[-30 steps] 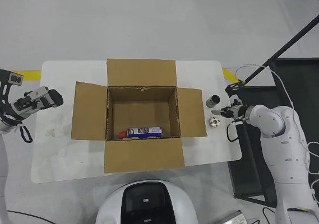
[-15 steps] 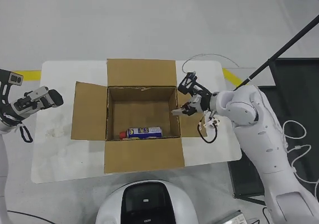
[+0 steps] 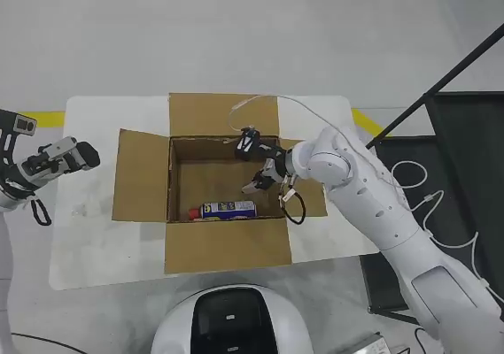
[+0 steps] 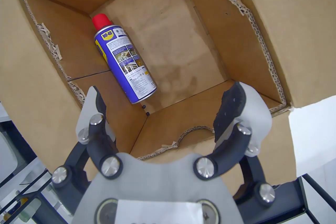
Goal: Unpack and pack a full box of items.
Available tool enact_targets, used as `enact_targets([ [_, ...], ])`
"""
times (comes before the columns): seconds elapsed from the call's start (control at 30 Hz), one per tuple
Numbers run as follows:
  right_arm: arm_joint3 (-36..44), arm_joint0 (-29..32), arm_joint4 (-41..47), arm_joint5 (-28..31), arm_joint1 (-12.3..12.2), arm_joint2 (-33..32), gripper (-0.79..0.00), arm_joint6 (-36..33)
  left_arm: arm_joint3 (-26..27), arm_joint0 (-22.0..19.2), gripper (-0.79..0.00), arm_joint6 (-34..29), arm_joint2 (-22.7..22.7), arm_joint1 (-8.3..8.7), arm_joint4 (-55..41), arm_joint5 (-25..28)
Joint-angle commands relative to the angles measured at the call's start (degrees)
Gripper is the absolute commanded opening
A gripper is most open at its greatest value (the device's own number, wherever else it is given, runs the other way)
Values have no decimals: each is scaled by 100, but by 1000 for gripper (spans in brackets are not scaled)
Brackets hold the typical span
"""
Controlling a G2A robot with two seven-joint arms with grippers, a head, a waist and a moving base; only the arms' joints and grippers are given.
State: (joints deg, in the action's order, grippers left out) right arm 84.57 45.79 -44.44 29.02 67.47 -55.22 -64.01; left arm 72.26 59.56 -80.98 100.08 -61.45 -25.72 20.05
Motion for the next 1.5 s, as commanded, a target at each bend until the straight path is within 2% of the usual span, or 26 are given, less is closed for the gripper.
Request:
enact_targets([
  [0.0, 0, 0, 1, 0, 0, 0, 0, 0, 0, 0, 0, 0, 0, 0, 0, 0],
  [0.17, -17, 41, -50, -22, 3, 32, 0, 110, 0, 0, 0, 0, 0, 0, 0, 0],
  [0.27, -29, -107, -159, 138, 67, 353, 0, 138, 0, 0, 0, 0, 0, 0, 0, 0],
  [0.33, -181, -310, -159, 46, 158, 608, 0, 239, 0, 0, 0, 0, 0, 0, 0, 0],
  [0.57, -1162, -1161, -204, -180, 654, 1808, 0, 296, 0, 0, 0, 0, 0, 0, 0, 0],
  [0.8, -2197, -1690, -124, -66, 1141, 2619, 0, 275, 0, 0, 0, 0, 0, 0, 0, 0],
  [1.17, -3548, -2018, -199, -2, 1774, 3249, 0, 695, 0, 0, 0, 0, 0, 0, 0, 0],
  [1.47, -4517, -2196, -169, 211, 2254, 3523, 0, 957, 0, 0, 0, 0, 0, 0, 0, 0],
])
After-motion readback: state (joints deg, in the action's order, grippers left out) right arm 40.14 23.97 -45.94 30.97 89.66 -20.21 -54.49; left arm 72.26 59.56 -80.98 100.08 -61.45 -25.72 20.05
